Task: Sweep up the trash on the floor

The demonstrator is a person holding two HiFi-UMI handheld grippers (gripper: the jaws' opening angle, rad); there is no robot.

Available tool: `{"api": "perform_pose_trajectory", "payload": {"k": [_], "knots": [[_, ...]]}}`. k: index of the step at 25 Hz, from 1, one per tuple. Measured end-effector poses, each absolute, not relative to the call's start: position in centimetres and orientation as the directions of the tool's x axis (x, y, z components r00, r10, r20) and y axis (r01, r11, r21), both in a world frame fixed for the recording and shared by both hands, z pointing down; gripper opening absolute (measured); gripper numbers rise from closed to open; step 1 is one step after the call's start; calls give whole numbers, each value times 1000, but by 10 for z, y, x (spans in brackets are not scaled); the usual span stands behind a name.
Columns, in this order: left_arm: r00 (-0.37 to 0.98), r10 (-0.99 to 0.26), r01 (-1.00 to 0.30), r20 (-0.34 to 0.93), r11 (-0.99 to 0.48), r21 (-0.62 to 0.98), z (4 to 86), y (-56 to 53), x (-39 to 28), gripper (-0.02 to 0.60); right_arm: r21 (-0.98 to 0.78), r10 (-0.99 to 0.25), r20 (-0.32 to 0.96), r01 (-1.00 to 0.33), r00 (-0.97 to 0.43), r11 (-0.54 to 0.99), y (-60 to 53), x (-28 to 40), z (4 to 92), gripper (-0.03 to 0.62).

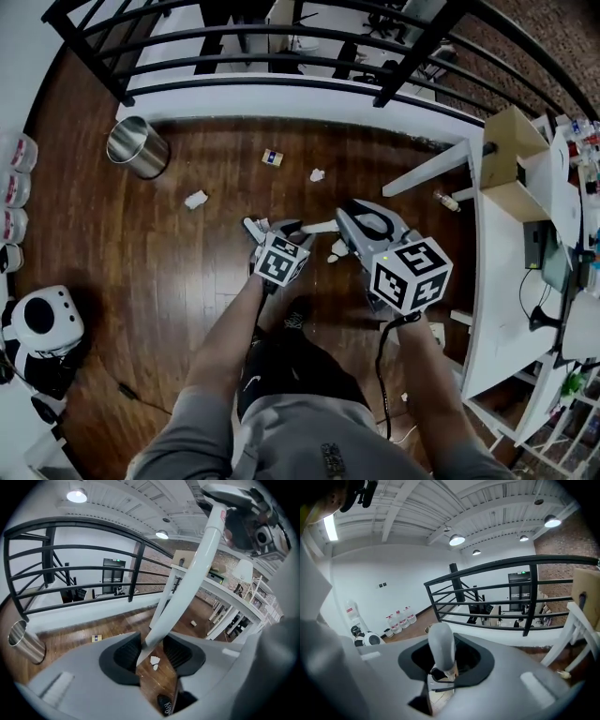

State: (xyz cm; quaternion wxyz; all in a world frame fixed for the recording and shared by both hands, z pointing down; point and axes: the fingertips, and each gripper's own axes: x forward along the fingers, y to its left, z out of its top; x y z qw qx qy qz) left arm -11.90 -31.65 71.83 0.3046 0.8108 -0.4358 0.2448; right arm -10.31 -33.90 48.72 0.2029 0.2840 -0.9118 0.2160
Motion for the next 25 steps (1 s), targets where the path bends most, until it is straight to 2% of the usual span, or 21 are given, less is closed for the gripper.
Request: {"api": "perform_pose_trajectory", "payload": {"k": [4,9,20,25], "knots": [[508,-543,-846,669,-459,271,705,-322,-118,146,-293,-438,457,-596,-774,748,-346,-105,473,75],[497,-548,-845,673,-481,232,693,-326,-152,143,-312,-437,422,-580,-794,753,-352,-133,459,75],[454,-479,-823,751,-548,148,701,-348,-336,143,-415,-482,384,-613,-788,672,-382,-281,478,75],[465,-430,-790,773,-596,144,718,-367,-395,144,-444,-515,404,-654,-756,612,-399,-334,498,75]]}}
